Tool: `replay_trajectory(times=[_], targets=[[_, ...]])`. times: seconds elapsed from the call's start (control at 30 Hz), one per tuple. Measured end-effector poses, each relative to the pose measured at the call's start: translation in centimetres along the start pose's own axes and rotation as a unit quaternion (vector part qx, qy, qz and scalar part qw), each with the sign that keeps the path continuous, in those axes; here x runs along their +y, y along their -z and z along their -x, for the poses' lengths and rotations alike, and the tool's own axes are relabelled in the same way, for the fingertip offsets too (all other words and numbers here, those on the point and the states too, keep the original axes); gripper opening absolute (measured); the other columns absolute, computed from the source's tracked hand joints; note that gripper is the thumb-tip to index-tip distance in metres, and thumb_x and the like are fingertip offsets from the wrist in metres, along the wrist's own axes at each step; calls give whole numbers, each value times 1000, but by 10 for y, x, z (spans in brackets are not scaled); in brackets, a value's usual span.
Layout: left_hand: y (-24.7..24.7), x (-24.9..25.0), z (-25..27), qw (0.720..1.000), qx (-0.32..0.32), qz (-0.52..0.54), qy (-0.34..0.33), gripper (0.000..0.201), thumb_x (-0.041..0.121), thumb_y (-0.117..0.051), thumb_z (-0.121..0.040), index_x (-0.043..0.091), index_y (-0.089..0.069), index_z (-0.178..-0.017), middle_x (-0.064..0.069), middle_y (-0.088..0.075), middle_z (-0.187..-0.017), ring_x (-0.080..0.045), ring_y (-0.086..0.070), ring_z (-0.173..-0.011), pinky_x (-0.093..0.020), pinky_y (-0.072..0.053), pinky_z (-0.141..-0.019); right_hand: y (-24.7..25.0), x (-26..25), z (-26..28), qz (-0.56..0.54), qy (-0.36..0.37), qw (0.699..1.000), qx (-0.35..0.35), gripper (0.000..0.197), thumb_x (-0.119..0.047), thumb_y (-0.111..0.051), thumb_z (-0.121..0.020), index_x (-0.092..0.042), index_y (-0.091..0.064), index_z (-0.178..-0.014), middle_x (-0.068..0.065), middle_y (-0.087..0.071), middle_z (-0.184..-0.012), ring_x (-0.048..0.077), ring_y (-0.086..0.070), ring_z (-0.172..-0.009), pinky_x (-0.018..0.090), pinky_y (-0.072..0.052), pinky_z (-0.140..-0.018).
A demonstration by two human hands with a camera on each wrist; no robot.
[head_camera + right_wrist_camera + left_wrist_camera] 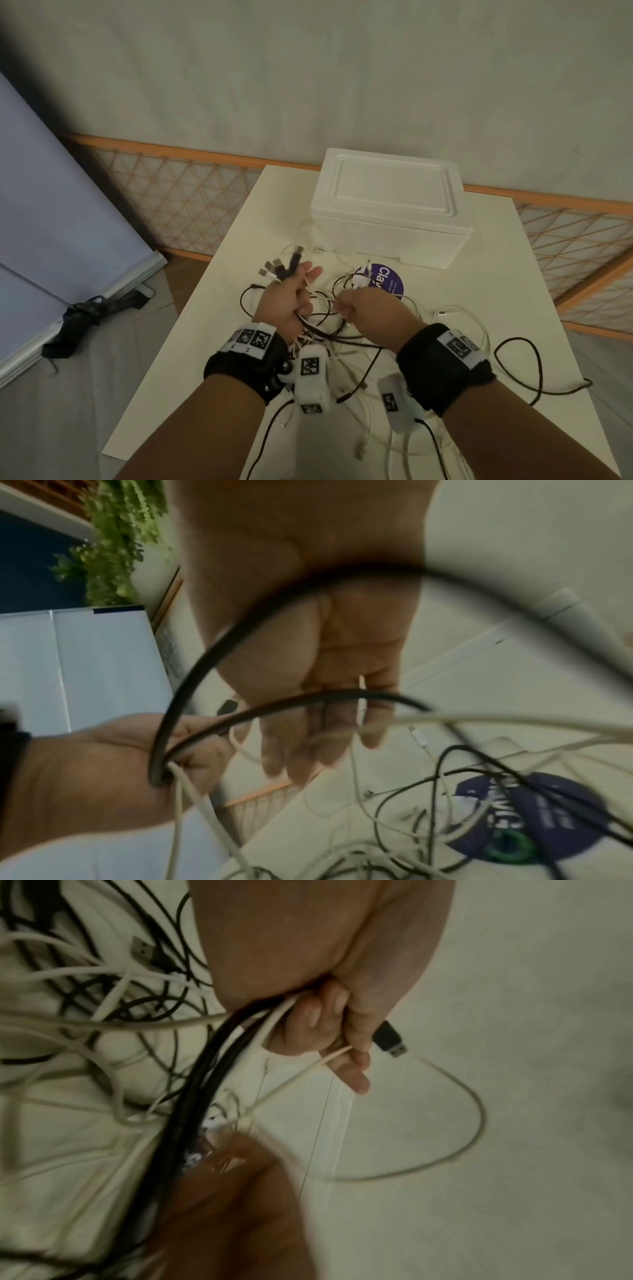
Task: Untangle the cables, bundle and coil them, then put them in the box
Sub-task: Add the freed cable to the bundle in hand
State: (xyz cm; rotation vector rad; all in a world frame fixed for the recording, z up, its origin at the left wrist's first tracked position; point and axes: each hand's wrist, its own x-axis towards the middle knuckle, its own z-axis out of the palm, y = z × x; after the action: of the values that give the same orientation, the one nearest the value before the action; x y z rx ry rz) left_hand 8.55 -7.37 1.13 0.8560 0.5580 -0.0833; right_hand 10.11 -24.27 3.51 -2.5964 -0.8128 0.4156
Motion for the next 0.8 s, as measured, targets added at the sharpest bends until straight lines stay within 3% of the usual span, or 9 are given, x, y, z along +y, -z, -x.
replay_trajectory(times=[0.07,0.13,0.17,0.27,0.37,0.43,0.5,0.63,0.8], targets=[[7,17,-5,999,16,39,-19,19,22,-46,-100,16,-62,-91,3,-72,-84,-3,-24,-31,-15,-24,-30,-6,14,13,113,-6,987,-109,26,-13,-43,-92,-18,-64,-106,2,-64,-108,21,-59,-100,32,-48,-86],[9,28,-7,998,0,43,-43,21,21,-44,-101,17,-62,-93,8,-67,-70,-3,-24,-30,-14,-23,-31,-15,23,25,180,-22,962,-204,27,-12,-45,-89,-14,-66,-106,5,-63,-110,25,-60,-103,38,-50,-90],[8,30,-6,998,-10,29,-50,21,19,-43,-102,17,-62,-93,8,-63,-65,-3,-24,-30,-14,-22,-31,-18,26,27,182,-27,959,-218,27,-13,-46,-90,-13,-66,-107,5,-63,-111,25,-60,-104,38,-50,-91],[4,19,-6,996,-4,-58,-61,19,21,-46,-100,16,-63,-92,7,-56,-65,-3,-25,-30,-14,-23,-30,-19,27,24,124,-39,977,-167,25,-16,-45,-93,-15,-64,-108,4,-62,-112,21,-57,-103,31,-47,-90],[13,10,-10,993,49,-81,-64,19,21,-49,-100,14,-63,-89,4,-55,-71,-4,-25,-31,-15,-23,-30,-11,24,19,3,-83,992,-90,21,-15,-45,-94,-13,-63,-104,-1,-62,-99,12,-55,-87,21,-43,-73],[22,11,-10,993,77,-67,-58,19,19,-48,-100,13,-61,-88,1,-53,-73,-5,-24,-30,-16,-23,-31,-5,25,18,-118,-131,984,-33,17,-11,-47,-92,-13,-62,-97,-4,-61,-84,12,-56,-77,20,-43,-62],[29,12,-5,992,73,-88,-50,18,18,-48,-99,10,-60,-88,-2,-57,-75,-5,-25,-30,-15,-23,-32,-3,26,18,-242,-171,955,17,13,-10,-48,-91,-16,-60,-90,-3,-62,-78,13,-57,-68,23,-45,-58],[31,7,10,971,-28,-236,39,23,23,-47,-100,7,-59,-91,-14,-73,-90,-7,-28,-31,-17,-24,-35,1,21,15,-377,-195,902,76,15,-4,-45,-94,-11,-57,-88,3,-58,-73,14,-53,-57,24,-46,-52],[22,4,23,917,-160,-354,88,36,43,-49,-94,9,-62,-97,-18,-73,-96,-7,-26,-33,-17,-22,-36,-1,14,9,-382,-193,898,98,19,-2,-42,-95,-11,-55,-86,3,-55,-70,13,-51,-56,23,-48,-51]])
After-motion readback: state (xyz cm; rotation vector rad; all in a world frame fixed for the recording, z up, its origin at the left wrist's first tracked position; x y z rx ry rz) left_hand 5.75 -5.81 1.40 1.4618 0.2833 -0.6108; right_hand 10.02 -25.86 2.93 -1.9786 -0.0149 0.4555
